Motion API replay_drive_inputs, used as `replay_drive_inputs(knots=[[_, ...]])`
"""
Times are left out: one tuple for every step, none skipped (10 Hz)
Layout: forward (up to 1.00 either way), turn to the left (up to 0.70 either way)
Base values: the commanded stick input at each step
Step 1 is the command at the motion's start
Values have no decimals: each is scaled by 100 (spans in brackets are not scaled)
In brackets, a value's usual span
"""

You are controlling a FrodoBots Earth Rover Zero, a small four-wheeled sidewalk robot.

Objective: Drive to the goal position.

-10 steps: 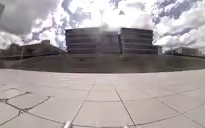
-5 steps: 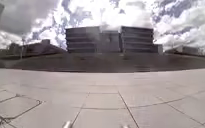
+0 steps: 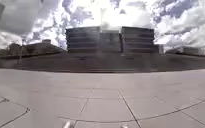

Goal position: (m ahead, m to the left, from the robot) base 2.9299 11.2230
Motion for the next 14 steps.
replay_drive_inputs(knots=[[70,0],[70,0],[70,0],[70,0],[70,0],[70,2],[70,3],[70,7],[70,29],[70,35],[70,35],[70,35],[70,32],[70,21]])
